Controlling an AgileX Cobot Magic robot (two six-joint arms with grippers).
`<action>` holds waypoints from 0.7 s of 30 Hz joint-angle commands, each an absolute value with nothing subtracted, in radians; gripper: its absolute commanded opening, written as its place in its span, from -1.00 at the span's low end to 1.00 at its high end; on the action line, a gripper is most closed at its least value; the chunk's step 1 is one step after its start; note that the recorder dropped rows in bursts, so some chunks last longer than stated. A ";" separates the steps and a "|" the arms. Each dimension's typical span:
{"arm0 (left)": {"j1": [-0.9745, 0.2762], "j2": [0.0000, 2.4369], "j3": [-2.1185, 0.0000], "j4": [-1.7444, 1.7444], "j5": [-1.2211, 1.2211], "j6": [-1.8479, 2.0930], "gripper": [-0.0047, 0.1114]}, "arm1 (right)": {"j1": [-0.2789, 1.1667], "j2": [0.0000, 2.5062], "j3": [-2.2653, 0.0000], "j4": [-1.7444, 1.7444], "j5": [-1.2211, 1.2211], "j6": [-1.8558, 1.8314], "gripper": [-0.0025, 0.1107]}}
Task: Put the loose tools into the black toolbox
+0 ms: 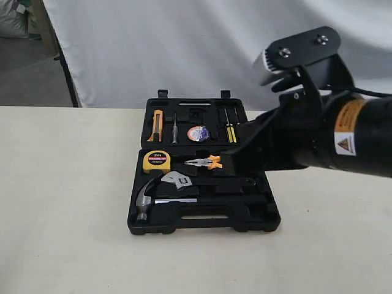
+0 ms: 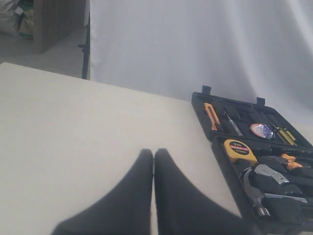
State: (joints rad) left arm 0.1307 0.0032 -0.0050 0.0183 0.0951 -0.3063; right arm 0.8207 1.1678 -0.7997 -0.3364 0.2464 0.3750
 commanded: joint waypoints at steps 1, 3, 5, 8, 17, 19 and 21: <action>0.156 0.000 -0.008 0.023 0.088 -0.311 -0.91 | 0.819 1.059 -0.678 -0.347 0.125 0.410 -0.96; 0.156 0.000 -0.008 0.023 0.088 -0.311 -0.91 | 0.819 1.011 -0.620 -0.345 0.065 0.431 -0.96; 0.156 0.000 -0.008 0.023 0.088 -0.311 -0.91 | 0.819 0.956 -0.554 -0.343 0.010 0.446 -0.96; 0.156 0.000 -0.008 0.023 0.088 -0.311 -0.91 | 0.819 0.875 -0.458 -0.343 -0.055 0.451 -0.96; 0.156 0.000 -0.008 0.023 0.088 -0.311 -0.91 | 0.819 0.693 -0.259 -0.343 -0.220 0.462 -0.96; 0.156 0.000 -0.008 0.023 0.088 -0.311 -0.91 | 0.819 0.676 -0.234 -0.343 -0.220 0.474 -0.96; 0.156 0.000 -0.008 0.023 0.088 -0.311 -0.91 | 0.819 0.663 -0.219 -0.343 -0.220 0.477 -0.96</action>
State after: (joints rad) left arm 0.1307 0.0032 -0.0050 0.0183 0.0951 -0.3063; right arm 0.8207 0.6830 -0.2420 -0.3364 -0.2062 0.4663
